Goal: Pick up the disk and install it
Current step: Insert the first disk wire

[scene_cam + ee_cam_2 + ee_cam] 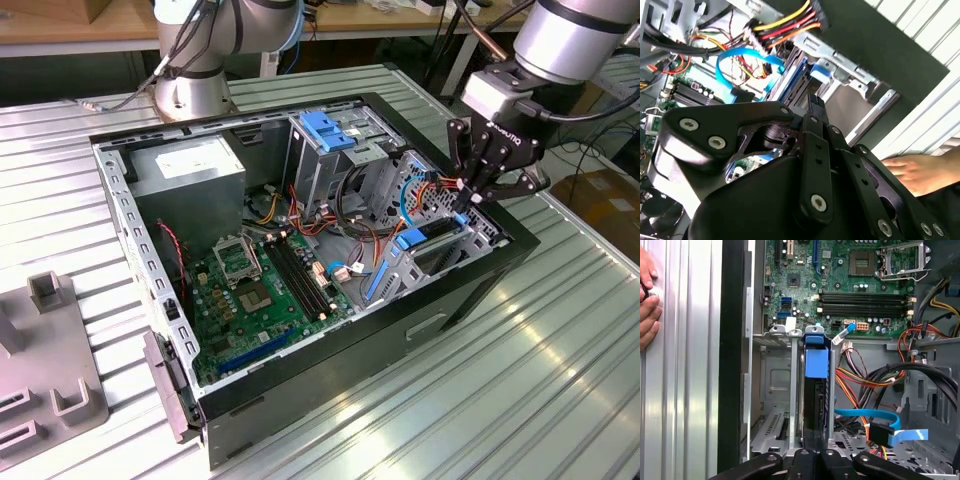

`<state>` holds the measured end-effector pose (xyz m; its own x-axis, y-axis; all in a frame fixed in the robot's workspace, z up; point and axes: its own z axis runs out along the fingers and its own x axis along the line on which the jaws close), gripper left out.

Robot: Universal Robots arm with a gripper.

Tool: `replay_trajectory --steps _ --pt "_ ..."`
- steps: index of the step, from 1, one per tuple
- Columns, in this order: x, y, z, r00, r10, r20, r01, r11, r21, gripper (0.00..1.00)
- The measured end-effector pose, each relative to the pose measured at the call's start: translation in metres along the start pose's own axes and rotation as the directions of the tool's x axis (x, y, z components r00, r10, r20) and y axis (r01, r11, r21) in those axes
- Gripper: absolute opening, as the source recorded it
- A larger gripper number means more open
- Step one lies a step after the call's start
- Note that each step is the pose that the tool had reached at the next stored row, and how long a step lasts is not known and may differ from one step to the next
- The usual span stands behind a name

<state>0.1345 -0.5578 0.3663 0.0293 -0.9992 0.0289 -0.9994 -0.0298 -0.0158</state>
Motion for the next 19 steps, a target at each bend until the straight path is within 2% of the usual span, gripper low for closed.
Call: replay_trajectory --steps 3,6,8,9,12,16,19 --pt "0.0001 -0.0040 0.0000 0.9995 -0.032 0.0005 0.032 0.9995 0.0007 0.10" --pt "0.0002 -0.0057 -0.0005 0.9971 -0.077 0.0013 0.077 0.9971 0.0007 0.10" --pt "0.0002 -0.0069 -0.0019 0.9949 -0.101 0.0020 0.101 0.9949 -0.0009 0.10" --pt "0.0002 -0.0083 -0.0054 0.9936 -0.112 0.0026 0.113 0.9936 -0.0047 0.10" --pt "0.0004 -0.0093 -0.0105 0.9933 -0.115 0.0035 0.115 0.9933 -0.0093 0.10" --pt "0.0004 -0.0096 -0.0112 0.9925 -0.122 0.0034 0.122 0.9924 -0.0095 0.10" --pt "0.0004 -0.0098 -0.0112 0.9895 -0.145 0.0037 0.145 0.9894 -0.0088 0.10"
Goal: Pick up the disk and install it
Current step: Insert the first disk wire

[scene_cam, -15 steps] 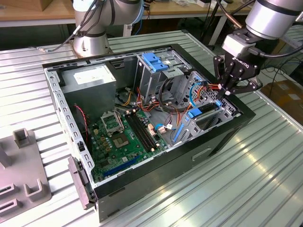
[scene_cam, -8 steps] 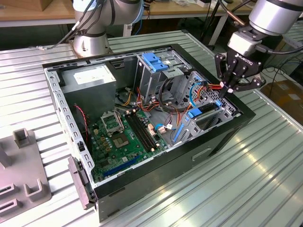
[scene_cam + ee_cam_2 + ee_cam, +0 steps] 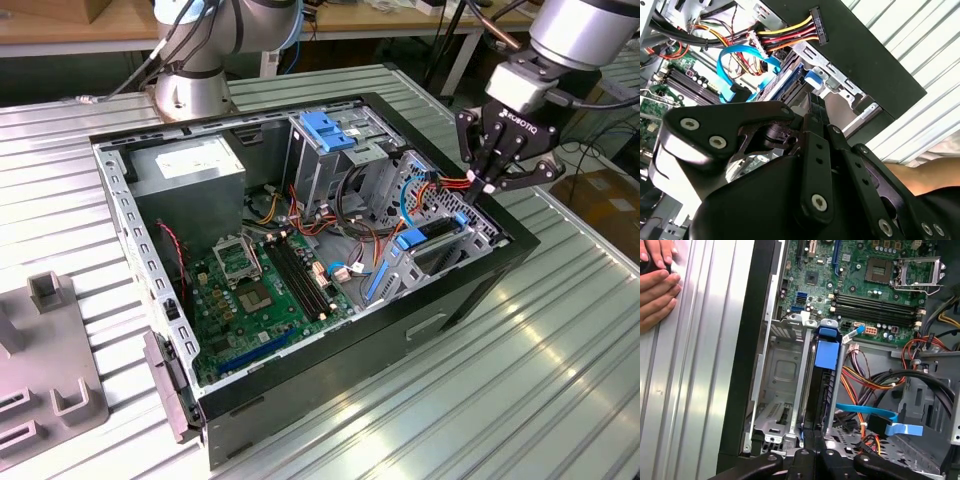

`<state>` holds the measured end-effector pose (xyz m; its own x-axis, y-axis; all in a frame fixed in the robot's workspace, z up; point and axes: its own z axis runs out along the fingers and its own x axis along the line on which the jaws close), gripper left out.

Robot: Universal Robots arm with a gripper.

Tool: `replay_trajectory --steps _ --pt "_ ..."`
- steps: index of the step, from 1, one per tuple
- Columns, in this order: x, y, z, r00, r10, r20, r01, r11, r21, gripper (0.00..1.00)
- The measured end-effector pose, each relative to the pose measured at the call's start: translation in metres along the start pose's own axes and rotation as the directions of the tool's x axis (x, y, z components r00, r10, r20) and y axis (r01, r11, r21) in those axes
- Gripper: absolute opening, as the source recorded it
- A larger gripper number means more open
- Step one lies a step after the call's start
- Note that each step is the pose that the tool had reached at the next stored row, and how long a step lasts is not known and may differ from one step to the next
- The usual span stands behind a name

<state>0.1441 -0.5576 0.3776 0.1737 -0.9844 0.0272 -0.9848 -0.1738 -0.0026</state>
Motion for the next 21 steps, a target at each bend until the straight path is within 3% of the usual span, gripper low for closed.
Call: replay_trajectory --steps 3,8,10,13,14,15,18,21 --pt "0.0000 -0.0001 0.0001 0.9972 -0.074 0.0002 0.074 0.9972 0.0021 0.10" --pt "0.0003 -0.0016 0.0004 0.9835 -0.181 0.0002 0.181 0.9835 0.0050 0.10" --pt "0.0004 -0.0077 0.0007 0.9804 -0.197 0.0001 0.197 0.9804 0.0055 0.10" --pt "-0.0038 -0.0156 0.0006 0.9787 -0.205 -0.0032 0.205 0.9787 0.0044 0.10" --pt "-0.0057 -0.0187 0.0005 0.9779 -0.209 -0.0043 0.209 0.9779 0.0040 0.17" --pt "-0.0064 -0.0199 0.0006 0.9775 -0.211 -0.0045 0.211 0.9775 0.0040 0.24" --pt "-0.0082 -0.0241 0.0005 0.9754 -0.221 -0.0048 0.221 0.9754 0.0042 0.24" --pt "-0.0087 -0.0269 0.0004 0.9702 -0.242 -0.0051 0.242 0.9702 0.0047 0.24"
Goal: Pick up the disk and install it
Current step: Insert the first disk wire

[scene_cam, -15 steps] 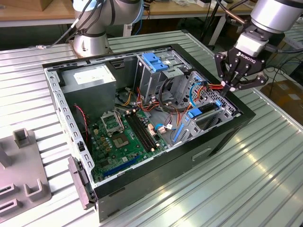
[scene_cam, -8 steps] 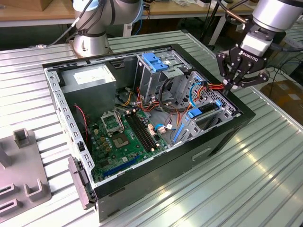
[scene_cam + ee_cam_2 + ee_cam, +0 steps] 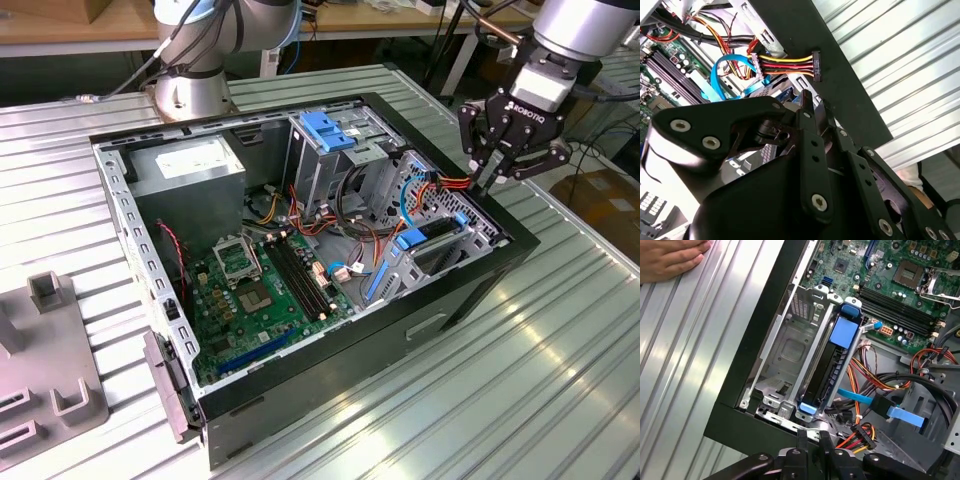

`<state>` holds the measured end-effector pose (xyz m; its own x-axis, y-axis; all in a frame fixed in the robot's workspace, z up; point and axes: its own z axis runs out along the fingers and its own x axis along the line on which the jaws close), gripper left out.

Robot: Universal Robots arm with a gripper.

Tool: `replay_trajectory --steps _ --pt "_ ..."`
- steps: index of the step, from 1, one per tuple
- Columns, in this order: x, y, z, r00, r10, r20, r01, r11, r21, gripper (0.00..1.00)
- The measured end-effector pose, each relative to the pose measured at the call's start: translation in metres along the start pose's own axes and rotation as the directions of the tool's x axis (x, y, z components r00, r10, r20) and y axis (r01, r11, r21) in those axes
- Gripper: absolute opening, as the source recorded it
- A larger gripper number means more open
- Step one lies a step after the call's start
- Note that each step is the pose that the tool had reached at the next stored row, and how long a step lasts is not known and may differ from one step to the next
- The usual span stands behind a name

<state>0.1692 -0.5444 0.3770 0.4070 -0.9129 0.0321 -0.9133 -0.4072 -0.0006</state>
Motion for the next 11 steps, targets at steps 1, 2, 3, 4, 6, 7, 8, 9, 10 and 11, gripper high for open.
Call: replay_trajectory --steps 1,2,3,4,6,7,8,9,10,11 --pt "0.0003 -0.0009 0.0001 0.9999 -0.013 0.0001 0.013 0.9999 0.0005 0.24" --pt "0.0006 -0.0014 0.0001 0.9998 -0.022 0.0001 0.022 0.9998 0.0008 0.24" --pt "0.0007 -0.0018 0.0001 0.9995 -0.030 0.0001 0.030 0.9995 0.0011 0.24" --pt "0.0008 -0.0021 0.0001 0.9991 -0.043 0.0001 0.043 0.9991 0.0015 0.24" --pt "0.0012 -0.0030 0.0001 0.9974 -0.072 0.0001 0.072 0.9974 0.0024 0.24" --pt "0.0013 -0.0032 0.0001 0.9964 -0.085 0.0001 0.085 0.9964 0.0028 0.24" --pt "0.0015 -0.0036 0.0003 0.9942 -0.108 0.0001 0.108 0.9942 0.0036 0.24" --pt "0.0017 -0.0040 0.0003 0.9920 -0.127 -0.0001 0.127 0.9919 0.0042 0.24" --pt "0.0017 -0.0041 0.0003 0.9902 -0.139 -0.0001 0.139 0.9902 0.0046 0.24" --pt "0.0019 -0.0044 0.0003 0.9860 -0.167 -0.0002 0.167 0.9860 0.0055 0.24"
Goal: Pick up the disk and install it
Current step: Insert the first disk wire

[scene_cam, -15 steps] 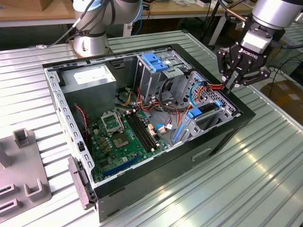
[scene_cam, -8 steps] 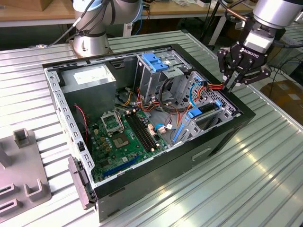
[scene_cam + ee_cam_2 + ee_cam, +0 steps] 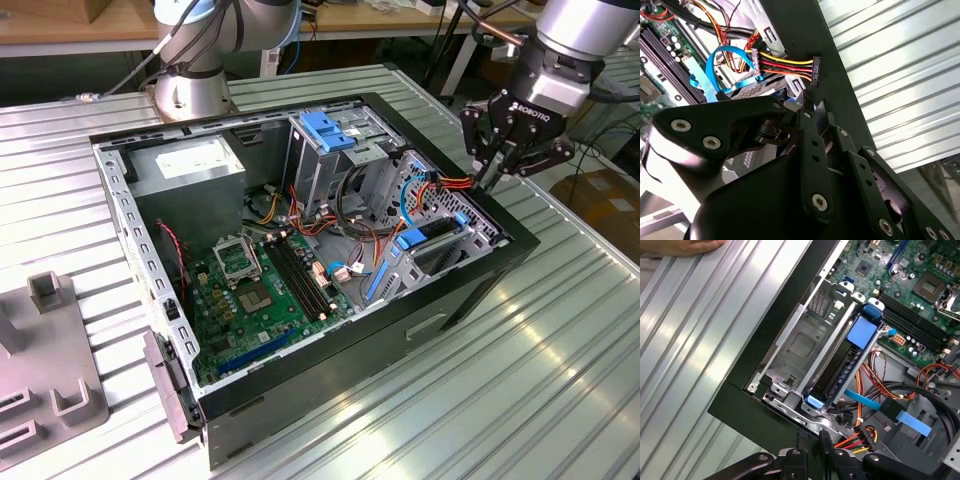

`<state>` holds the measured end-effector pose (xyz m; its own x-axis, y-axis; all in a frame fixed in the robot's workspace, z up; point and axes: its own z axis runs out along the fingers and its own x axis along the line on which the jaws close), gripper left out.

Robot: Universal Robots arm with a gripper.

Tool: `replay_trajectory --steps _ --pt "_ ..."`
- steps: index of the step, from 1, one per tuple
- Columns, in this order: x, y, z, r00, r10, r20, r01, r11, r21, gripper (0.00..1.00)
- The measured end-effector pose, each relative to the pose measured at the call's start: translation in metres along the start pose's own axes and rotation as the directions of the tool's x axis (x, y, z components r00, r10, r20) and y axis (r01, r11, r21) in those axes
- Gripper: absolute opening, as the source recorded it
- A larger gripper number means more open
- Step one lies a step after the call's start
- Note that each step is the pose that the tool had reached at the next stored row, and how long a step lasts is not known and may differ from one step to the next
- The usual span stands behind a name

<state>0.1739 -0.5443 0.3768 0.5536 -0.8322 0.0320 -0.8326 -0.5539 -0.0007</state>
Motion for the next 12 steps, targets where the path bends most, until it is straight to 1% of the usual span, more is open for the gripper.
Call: replay_trajectory --steps 2,3,4,8,10,12 --pt "0.0008 -0.0012 0.0001 0.9991 -0.043 0.0000 0.043 0.9991 0.0014 0.24" --pt "0.0010 -0.0016 0.0001 0.9987 -0.052 0.0000 0.052 0.9987 0.0016 0.25" --pt "0.0010 -0.0021 0.0002 0.9981 -0.062 0.0001 0.062 0.9981 0.0021 0.31" --pt "-0.0001 -0.0038 0.0010 0.9956 -0.094 -0.0001 0.094 0.9956 0.0030 0.31" --pt "-0.0013 -0.0050 0.0023 0.9926 -0.121 -0.0001 0.121 0.9926 0.0039 0.31" --pt "-0.0019 -0.0058 0.0029 0.9902 -0.139 -0.0002 0.139 0.9902 0.0045 0.31"
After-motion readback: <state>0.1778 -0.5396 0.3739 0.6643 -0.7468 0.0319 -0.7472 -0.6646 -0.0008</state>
